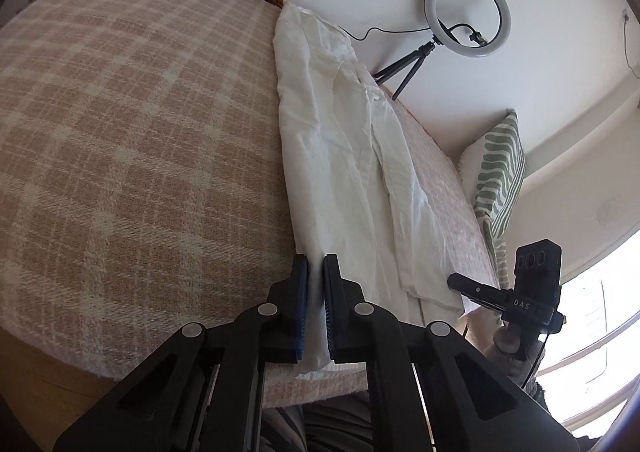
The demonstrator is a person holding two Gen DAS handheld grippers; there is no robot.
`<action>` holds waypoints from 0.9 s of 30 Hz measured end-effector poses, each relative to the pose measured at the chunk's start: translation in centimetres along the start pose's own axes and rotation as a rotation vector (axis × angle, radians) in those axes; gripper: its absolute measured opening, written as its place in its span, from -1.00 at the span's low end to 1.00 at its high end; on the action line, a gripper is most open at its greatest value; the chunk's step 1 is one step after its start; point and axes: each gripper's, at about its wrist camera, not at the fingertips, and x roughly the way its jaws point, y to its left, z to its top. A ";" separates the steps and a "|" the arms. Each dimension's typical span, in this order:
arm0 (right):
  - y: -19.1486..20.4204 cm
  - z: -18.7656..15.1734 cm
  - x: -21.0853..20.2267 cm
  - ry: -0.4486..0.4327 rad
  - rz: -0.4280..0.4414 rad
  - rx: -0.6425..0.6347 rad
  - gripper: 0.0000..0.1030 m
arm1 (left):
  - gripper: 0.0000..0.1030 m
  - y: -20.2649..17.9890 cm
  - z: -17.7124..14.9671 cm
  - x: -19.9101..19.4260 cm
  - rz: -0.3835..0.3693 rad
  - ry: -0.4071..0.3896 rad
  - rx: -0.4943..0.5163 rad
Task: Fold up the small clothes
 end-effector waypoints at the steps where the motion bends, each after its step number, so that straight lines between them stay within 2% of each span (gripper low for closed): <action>1: 0.4 0.0 -0.2 -0.004 -0.015 -0.023 -0.89 | -0.89 -0.4 0.1 -0.2 0.012 -0.006 0.024; 3: 0.4 -0.1 0.2 0.019 -0.068 -0.047 -0.89 | -0.89 -0.7 -0.1 0.2 0.064 0.007 0.077; 5: 0.3 -0.4 1.1 0.058 -0.135 -0.068 -0.90 | -0.89 -0.3 -0.5 1.1 0.087 0.033 0.078; 9: 1.2 0.0 -0.5 0.035 -0.198 -0.117 -0.83 | -0.89 0.5 -0.6 0.8 0.061 0.030 0.045; 11: 2.3 0.9 -1.8 -0.003 -0.244 -0.148 -0.39 | -0.89 0.5 -0.5 0.5 0.065 0.043 0.045; 14: 4.5 2.9 -3.5 -0.085 -0.193 -0.200 -0.17 | -0.78 0.2 -0.3 -0.4 0.103 0.012 0.069; 17: 6.3 5.9 -2.6 -0.083 -0.108 -0.204 -0.18 | -0.78 -0.8 0.0 -1.1 0.112 -0.039 0.105; 20: 7.9 9.3 0.5 -0.046 -0.056 -0.206 -0.17 | -0.78 -2.5 -0.1 -1.1 0.075 -0.063 0.170; 24: 9.0 12.2 6.2 0.045 0.028 -0.159 -0.17 | -0.78 -4.4 -0.6 0.5 0.031 -0.029 0.244; 27: 9.2 12.9 9.9 0.097 0.020 -0.135 -0.17 | -0.78 -4.6 -0.8 2.0 0.039 0.008 0.274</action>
